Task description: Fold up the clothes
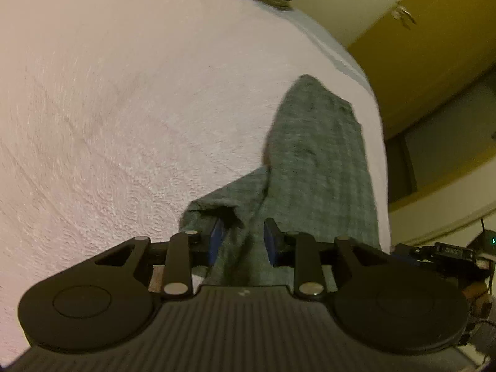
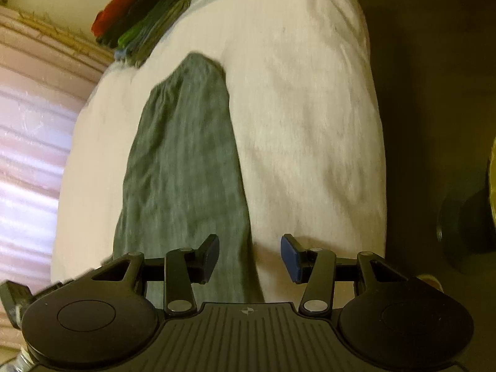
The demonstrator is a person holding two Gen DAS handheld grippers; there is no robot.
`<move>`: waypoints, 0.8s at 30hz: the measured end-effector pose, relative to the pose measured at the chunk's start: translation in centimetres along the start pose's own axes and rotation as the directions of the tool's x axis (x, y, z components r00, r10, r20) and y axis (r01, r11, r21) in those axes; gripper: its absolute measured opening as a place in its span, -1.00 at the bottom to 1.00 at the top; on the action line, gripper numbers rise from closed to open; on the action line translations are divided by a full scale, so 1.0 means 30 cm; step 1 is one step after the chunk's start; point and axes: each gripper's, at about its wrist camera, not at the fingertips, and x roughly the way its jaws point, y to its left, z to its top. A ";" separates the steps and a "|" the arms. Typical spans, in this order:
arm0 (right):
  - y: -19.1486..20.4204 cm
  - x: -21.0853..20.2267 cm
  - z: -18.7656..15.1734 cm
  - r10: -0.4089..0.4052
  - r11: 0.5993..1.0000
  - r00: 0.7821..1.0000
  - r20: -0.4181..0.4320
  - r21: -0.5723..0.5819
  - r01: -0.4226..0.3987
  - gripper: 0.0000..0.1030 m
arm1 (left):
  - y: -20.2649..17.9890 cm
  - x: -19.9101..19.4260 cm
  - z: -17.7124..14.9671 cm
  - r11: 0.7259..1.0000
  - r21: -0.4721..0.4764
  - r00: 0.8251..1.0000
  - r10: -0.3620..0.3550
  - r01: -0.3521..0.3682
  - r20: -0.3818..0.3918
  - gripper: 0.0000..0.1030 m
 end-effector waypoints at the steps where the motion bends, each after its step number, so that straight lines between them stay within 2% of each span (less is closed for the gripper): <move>1: 0.004 0.008 0.013 0.004 1.000 1.000 0.006 -0.006 -0.004 -0.07 | 0.012 0.018 0.005 1.000 -0.018 1.000 -0.008 0.008 -0.005 -0.72; 2: 0.011 0.018 0.022 0.005 1.000 1.000 0.011 -0.013 -0.005 -0.07 | 0.019 0.026 0.014 1.000 -0.025 1.000 -0.017 0.017 -0.003 -0.97; 3: 0.018 0.032 0.028 0.006 1.000 1.000 0.010 -0.020 -0.006 -0.07 | 0.025 0.029 0.025 0.999 -0.028 1.000 -0.026 0.026 0.002 -1.00; 7: 0.043 0.083 0.030 0.014 0.999 1.000 0.004 -0.030 -0.014 -0.07 | 0.049 -0.009 0.083 0.999 -0.004 0.997 -0.040 0.041 0.072 -1.00; 9: 0.044 0.107 0.020 0.011 1.000 1.000 -0.005 -0.029 -0.011 -0.07 | 0.075 -0.007 0.105 1.000 0.001 0.996 0.011 -0.011 0.083 -1.00; 13: 0.046 0.130 -0.002 0.004 1.000 1.000 -0.021 -0.028 -0.005 -0.07 | 0.096 0.061 0.101 0.996 0.032 0.996 0.085 -0.086 0.034 -1.00; 14: 0.043 0.123 -0.006 0.006 1.000 1.000 -0.025 -0.024 -0.006 -0.07 | 0.096 0.072 0.094 0.994 0.038 0.995 0.097 -0.098 0.021 -0.99; 16: 0.038 0.109 -0.014 0.009 1.000 0.999 -0.035 -0.015 -0.009 -0.07 | 0.120 0.063 0.075 0.994 -0.015 0.994 0.107 -0.107 0.028 -0.80; 19: 0.027 0.074 -0.039 0.019 1.000 0.998 -0.054 -0.005 -0.020 -0.07 | 0.139 0.009 0.036 0.993 -0.109 0.997 0.056 -0.049 0.058 -0.77; 21: 0.023 0.056 -0.063 0.027 1.000 0.997 -0.075 -0.001 -0.027 -0.07 | 0.125 -0.021 0.004 0.994 -0.111 0.998 0.014 -0.008 0.054 -0.68; 24: 0.025 0.039 -0.099 0.031 1.000 0.993 -0.113 0.003 -0.031 -0.07 | 0.096 -0.026 -0.041 0.997 -0.075 1.000 0.009 -0.009 0.000 -0.53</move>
